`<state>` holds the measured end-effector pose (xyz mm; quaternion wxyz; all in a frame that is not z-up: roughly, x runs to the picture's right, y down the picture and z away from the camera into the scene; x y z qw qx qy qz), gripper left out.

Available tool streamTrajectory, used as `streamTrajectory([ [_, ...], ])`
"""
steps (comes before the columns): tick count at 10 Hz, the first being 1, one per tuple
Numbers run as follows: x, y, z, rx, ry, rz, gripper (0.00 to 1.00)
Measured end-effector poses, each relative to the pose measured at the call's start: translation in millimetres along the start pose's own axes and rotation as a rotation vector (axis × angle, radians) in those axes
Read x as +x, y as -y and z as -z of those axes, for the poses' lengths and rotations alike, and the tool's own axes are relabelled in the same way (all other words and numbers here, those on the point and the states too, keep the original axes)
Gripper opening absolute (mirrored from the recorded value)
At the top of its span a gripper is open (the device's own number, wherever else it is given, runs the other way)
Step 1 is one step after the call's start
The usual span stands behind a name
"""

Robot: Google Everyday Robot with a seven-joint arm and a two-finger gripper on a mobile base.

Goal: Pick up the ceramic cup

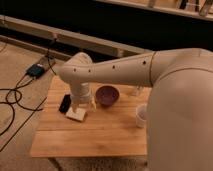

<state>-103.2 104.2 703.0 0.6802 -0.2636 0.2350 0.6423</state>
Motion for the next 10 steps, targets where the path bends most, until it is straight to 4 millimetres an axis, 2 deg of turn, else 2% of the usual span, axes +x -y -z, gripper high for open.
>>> streamTrajectory([
  [3, 0, 0, 0, 0.000, 0.000, 0.000, 0.65],
  [5, -4, 8, 2, 0.006, 0.001, 0.004, 0.65],
  [8, -16, 53, 11, 0.030, 0.025, -0.053, 0.65],
  [9, -17, 62, 13, 0.035, 0.031, -0.072, 0.65],
  [10, -16, 80, 16, 0.045, 0.039, -0.109, 0.65],
])
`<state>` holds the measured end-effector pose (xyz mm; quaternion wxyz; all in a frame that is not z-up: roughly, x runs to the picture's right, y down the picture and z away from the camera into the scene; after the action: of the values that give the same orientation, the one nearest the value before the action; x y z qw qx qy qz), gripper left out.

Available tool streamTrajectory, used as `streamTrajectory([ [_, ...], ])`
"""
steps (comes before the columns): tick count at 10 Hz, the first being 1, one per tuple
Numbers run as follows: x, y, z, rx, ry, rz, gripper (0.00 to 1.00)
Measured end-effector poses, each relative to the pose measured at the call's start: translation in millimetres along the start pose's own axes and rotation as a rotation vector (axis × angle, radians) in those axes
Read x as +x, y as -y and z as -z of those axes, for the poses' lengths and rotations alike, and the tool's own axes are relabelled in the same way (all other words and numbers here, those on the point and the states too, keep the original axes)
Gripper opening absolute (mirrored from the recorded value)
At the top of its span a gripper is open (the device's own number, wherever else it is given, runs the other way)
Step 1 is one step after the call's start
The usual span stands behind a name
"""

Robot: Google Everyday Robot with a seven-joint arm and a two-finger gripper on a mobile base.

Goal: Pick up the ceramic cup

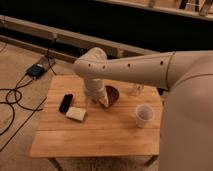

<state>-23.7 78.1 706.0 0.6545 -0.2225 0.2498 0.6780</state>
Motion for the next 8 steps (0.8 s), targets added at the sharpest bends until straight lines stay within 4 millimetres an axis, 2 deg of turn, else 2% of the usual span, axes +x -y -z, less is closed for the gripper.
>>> streamTrajectory([
  [3, 4, 40, 4, 0.023, 0.012, -0.051, 0.65],
  [6, 5, 79, -7, 0.041, 0.001, -0.077, 0.65],
  [8, 0, 98, -18, 0.040, -0.001, -0.092, 0.65],
])
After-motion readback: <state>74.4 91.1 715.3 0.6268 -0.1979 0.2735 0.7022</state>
